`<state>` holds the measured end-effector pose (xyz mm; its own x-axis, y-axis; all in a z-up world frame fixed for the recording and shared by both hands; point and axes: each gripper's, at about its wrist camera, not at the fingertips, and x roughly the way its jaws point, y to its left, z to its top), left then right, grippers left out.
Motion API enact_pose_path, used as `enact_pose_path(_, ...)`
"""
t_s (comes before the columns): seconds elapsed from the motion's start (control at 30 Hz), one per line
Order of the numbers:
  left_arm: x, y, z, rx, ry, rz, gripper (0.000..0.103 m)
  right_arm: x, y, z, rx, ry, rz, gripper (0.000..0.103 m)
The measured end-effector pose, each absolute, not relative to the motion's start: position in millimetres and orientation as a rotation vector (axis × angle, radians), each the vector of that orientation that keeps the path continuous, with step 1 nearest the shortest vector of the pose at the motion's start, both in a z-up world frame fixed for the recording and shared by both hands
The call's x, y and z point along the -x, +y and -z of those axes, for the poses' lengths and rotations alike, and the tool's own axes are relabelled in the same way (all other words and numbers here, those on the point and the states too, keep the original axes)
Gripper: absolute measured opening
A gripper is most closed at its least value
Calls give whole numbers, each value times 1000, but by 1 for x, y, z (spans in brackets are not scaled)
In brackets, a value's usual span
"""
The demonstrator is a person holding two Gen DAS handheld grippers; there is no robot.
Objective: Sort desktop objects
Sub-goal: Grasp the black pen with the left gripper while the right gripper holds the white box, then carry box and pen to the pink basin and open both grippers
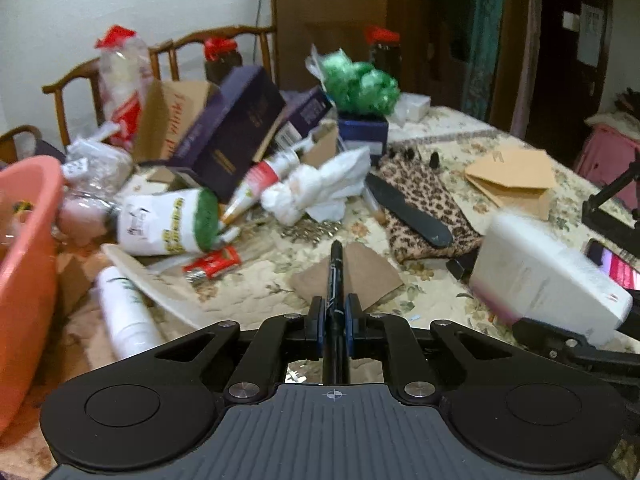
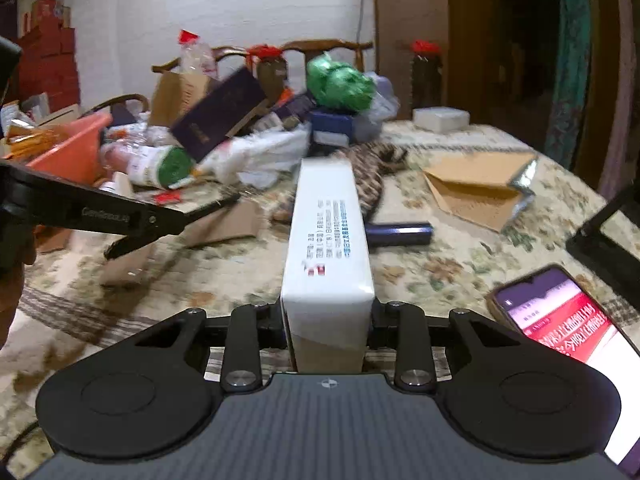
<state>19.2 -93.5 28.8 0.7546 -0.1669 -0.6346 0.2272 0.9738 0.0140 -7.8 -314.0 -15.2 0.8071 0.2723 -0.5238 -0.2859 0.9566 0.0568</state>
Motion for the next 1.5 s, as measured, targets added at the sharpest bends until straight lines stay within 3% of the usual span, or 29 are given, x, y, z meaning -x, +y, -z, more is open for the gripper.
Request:
enact_pose_path(0.43, 25, -46, -56, -76, 580, 143, 5, 24, -284, -14, -13, 556, -382, 35)
enact_pose_path(0.9, 48, -9, -112, -64, 447, 92, 5, 43, -246, -88, -2, 391, -484, 35)
enact_pose_path(1.23, 49, 84, -170, 17, 346, -97, 6, 23, -145, -145, 31, 283, -655, 35)
enact_pose_path(1.5, 37, 170, -172, 84, 379, -263, 7, -1, -33, -152, 70, 296, -787, 35)
